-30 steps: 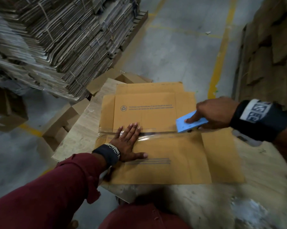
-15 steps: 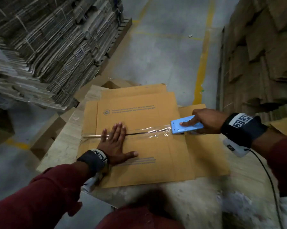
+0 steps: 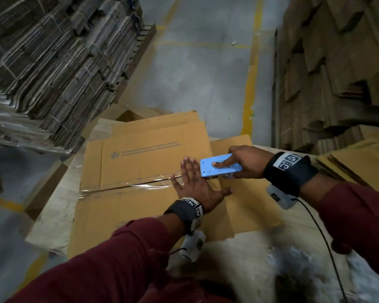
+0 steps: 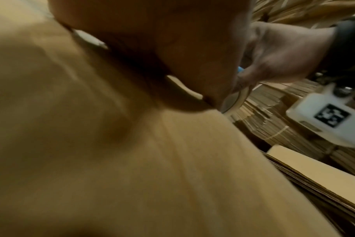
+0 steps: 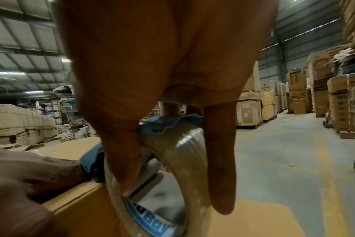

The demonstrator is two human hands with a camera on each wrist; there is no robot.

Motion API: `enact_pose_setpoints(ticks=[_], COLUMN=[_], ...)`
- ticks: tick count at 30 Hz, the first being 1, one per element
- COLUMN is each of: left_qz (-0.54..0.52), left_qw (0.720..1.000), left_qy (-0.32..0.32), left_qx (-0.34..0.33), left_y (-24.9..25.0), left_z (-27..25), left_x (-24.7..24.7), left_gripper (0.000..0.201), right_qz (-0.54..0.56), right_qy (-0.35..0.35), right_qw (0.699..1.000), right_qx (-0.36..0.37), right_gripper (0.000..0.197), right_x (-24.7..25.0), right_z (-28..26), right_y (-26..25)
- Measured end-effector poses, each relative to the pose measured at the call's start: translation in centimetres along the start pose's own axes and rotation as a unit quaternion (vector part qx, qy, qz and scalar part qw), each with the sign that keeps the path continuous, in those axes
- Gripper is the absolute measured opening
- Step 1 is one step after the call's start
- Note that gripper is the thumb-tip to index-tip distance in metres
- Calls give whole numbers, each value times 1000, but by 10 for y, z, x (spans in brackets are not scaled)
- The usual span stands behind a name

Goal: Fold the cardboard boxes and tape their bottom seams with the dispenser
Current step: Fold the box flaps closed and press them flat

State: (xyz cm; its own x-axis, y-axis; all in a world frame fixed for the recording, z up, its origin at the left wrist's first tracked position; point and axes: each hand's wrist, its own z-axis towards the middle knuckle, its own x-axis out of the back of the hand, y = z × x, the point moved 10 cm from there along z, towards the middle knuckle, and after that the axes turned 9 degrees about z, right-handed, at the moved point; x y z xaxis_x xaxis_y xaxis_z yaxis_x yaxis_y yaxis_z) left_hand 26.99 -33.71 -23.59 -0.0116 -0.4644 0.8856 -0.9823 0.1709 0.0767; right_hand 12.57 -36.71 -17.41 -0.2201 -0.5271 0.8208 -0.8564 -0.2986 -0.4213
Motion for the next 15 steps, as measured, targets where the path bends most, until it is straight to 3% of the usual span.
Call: enact_pose_setpoints(ticks=[6, 15], left_qz=[15, 8], left_qw=[1000, 1000], left_qy=[21, 12], left_qx=[-9, -10], left_y=[-2, 1], left_z=[8, 9], left_x=[-6, -8], left_gripper=[129, 125], right_qz=[-65, -100], right_qy=[-17, -2], right_qw=[998, 995], right_qx=[5, 2], right_gripper=[52, 51], right_x=[10, 26], right_z=[-6, -36], right_y=[12, 31])
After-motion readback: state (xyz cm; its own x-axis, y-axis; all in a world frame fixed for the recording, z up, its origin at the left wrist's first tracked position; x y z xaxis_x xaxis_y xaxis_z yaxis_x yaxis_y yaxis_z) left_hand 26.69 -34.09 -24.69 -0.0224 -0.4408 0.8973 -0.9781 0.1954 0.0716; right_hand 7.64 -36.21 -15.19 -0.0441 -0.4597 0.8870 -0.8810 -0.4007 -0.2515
